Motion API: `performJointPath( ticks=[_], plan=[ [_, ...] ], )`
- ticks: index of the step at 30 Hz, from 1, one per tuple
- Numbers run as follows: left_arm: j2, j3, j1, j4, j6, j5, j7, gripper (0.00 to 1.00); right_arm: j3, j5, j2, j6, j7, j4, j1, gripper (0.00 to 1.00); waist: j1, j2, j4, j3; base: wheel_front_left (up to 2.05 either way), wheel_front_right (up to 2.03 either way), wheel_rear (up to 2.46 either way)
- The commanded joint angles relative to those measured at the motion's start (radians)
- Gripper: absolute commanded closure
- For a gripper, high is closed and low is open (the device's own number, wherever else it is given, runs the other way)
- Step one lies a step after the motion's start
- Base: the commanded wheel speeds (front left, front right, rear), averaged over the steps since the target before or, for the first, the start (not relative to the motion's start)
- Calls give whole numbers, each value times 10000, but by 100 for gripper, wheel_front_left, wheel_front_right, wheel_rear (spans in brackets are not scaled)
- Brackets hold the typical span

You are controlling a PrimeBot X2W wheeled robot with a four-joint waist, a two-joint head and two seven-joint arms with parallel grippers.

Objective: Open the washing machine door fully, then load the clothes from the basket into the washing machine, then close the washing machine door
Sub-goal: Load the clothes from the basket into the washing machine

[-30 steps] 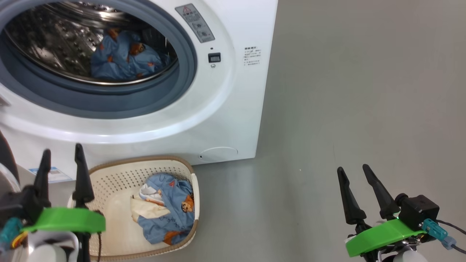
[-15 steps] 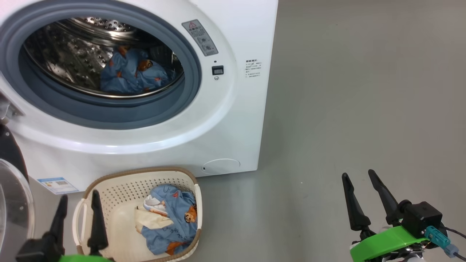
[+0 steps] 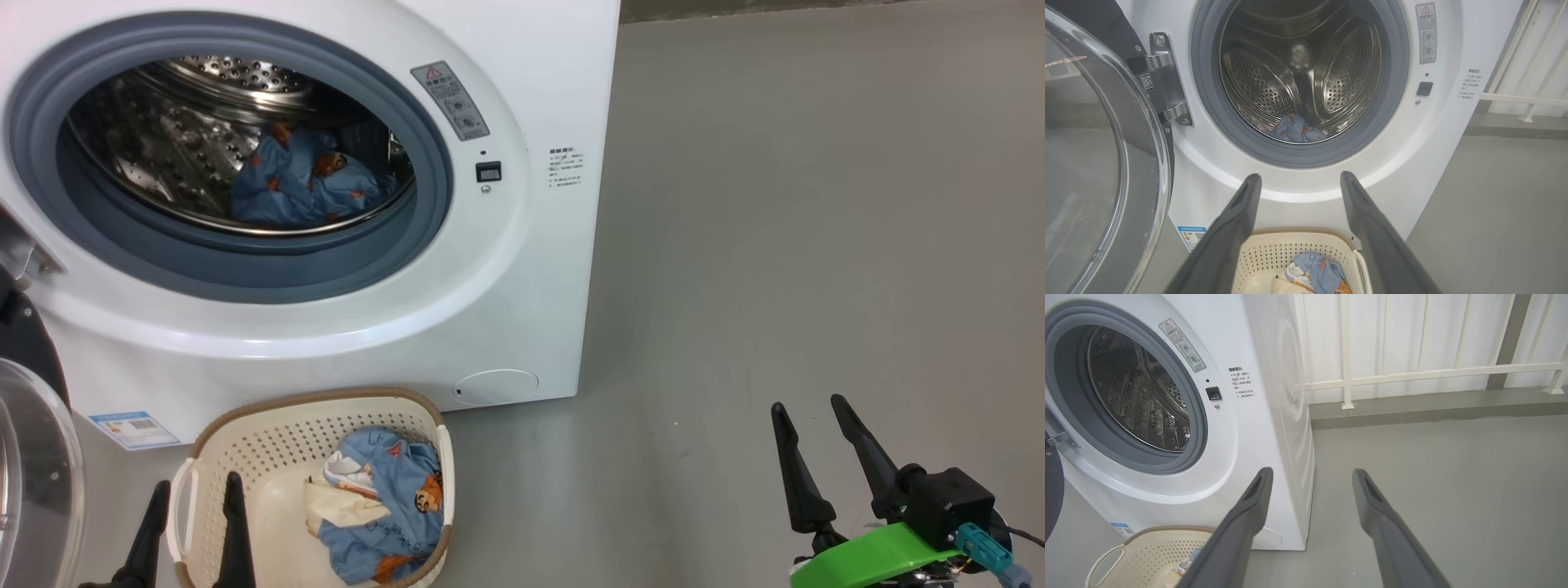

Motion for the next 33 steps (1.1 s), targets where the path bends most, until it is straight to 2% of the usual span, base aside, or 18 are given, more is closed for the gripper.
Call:
performJointPath(
  ticks=[1,15,33],
  plan=[
    [49,271,-109,-335,113,121,-64,0,193,-102,-24,27,-119,-288,29,0,0,0,-4,-4,0,0,0],
    [44,63,36,-488,404,-241,-65,0,207,-87,-24,27,-119,-281,122,0,0,0,58,43,0,0,0],
    [44,-62,-161,-336,458,-409,-65,0,223,-99,-24,27,-119,-220,29,0,0,0,25,323,0,0,0]
  ],
)
